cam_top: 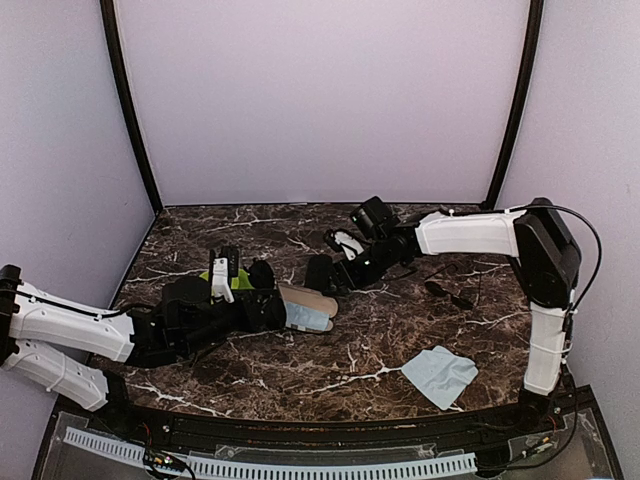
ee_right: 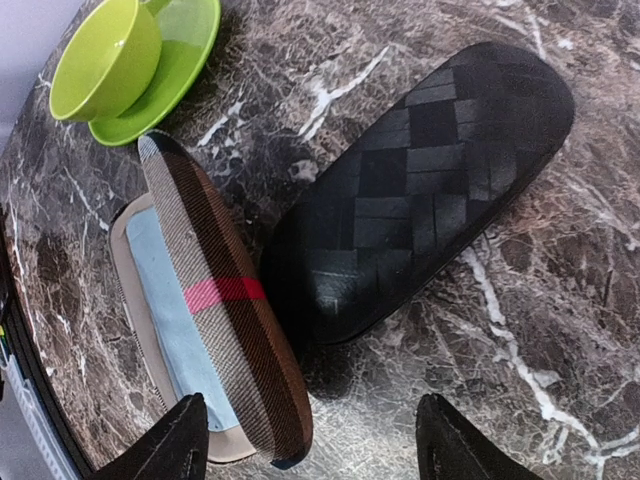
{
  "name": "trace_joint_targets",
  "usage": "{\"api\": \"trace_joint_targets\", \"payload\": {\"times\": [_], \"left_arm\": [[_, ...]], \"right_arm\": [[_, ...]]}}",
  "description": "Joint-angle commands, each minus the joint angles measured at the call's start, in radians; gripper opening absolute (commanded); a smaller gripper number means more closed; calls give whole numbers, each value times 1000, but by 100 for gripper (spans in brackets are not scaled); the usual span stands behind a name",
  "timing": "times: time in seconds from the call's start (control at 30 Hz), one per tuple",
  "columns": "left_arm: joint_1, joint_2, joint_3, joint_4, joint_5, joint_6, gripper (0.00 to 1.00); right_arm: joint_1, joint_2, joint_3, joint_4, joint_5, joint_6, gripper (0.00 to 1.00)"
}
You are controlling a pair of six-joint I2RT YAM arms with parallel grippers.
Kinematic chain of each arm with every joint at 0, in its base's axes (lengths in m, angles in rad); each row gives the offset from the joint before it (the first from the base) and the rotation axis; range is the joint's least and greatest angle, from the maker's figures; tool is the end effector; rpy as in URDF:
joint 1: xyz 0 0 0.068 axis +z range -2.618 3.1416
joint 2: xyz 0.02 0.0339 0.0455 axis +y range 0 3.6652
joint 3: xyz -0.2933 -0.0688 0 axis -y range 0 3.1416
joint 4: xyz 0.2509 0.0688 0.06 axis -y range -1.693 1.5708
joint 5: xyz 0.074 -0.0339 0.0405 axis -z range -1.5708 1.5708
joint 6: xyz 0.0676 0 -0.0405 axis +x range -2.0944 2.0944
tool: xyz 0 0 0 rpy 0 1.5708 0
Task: Organize the sunglasses
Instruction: Adjust the opened sunglasses case at the center of the board.
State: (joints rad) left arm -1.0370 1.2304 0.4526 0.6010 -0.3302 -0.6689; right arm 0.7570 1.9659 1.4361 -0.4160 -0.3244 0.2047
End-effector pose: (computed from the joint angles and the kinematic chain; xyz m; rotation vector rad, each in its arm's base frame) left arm 0.1607 -0.2288 0.2324 0.0835 1.8358 -0.9482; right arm 0.3199 0.3319 0.1972 -0.8502 2.4905 0.7740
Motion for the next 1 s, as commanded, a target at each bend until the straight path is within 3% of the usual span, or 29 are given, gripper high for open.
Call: {"api": "trace_joint_targets", "payload": {"times": [0.0,0.43,0.97], "left_arm": [[7,-16,-19,-8,-14,-34,27],[51,22,-14,7,37,-75,27],[106,151,3,130,160,-207,27]], "right_arm": [[-2,17,17,22,-83,-40,70],[26,47,-4,60,-143,-31,51],[79,33,-8,57,-117,-7,46]]}}
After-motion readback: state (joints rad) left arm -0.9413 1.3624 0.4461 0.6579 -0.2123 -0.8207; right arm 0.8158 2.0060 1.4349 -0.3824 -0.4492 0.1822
